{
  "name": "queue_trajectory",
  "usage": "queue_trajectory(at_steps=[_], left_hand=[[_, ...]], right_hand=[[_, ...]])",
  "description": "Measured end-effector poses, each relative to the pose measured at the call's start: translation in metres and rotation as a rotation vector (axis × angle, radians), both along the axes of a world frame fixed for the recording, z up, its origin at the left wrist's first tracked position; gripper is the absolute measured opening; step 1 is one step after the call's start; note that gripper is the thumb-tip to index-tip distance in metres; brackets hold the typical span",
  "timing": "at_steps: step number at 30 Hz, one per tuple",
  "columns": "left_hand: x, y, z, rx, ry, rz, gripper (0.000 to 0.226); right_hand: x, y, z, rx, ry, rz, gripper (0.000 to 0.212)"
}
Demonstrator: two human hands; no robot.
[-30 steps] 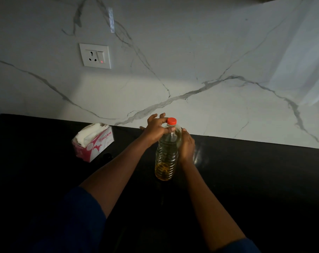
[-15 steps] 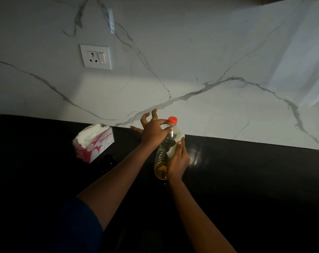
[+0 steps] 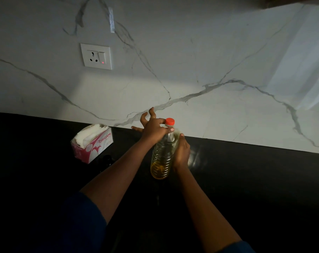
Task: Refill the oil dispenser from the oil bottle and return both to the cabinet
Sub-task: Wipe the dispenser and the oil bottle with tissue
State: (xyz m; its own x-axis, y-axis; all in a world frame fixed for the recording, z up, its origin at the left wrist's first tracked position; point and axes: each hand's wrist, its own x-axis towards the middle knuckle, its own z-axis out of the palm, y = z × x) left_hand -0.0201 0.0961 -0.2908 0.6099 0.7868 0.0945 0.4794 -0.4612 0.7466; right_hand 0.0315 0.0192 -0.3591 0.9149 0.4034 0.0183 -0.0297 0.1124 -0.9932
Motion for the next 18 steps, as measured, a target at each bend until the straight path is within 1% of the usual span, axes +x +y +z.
queue_trajectory(at_steps=[3, 5, 7, 9, 11, 13, 16, 18], left_hand=[[0.000, 0.005, 0.001, 0.094, 0.102, -0.098, 0.035], [0.000, 0.006, -0.003, 0.141, 0.153, -0.154, 0.033], [0.000, 0.004, -0.006, 0.175, 0.210, -0.167, 0.039], [-0.002, -0.001, -0.008, 0.129, 0.249, -0.148, 0.052], [-0.002, -0.007, -0.007, 0.021, 0.243, -0.125, 0.063], [0.000, -0.009, -0.006, -0.031, 0.211, -0.116, 0.067], [0.002, -0.004, -0.010, -0.048, 0.154, -0.116, 0.071], [0.002, 0.000, -0.015, -0.025, 0.112, -0.107, 0.069]], right_hand=[[-0.017, -0.001, -0.009, 0.048, 0.020, -0.080, 0.035], [-0.028, 0.001, -0.013, 0.054, 0.001, -0.110, 0.037], [-0.031, 0.005, -0.011, 0.066, -0.017, -0.120, 0.040], [-0.027, 0.008, -0.003, 0.068, -0.043, -0.106, 0.039], [-0.019, 0.010, 0.006, 0.051, -0.073, -0.071, 0.037], [-0.012, 0.011, 0.014, 0.035, -0.047, -0.026, 0.036], [0.002, 0.015, 0.015, 0.005, 0.022, 0.064, 0.041], [0.005, 0.015, 0.011, 0.000, 0.033, 0.086, 0.044]])
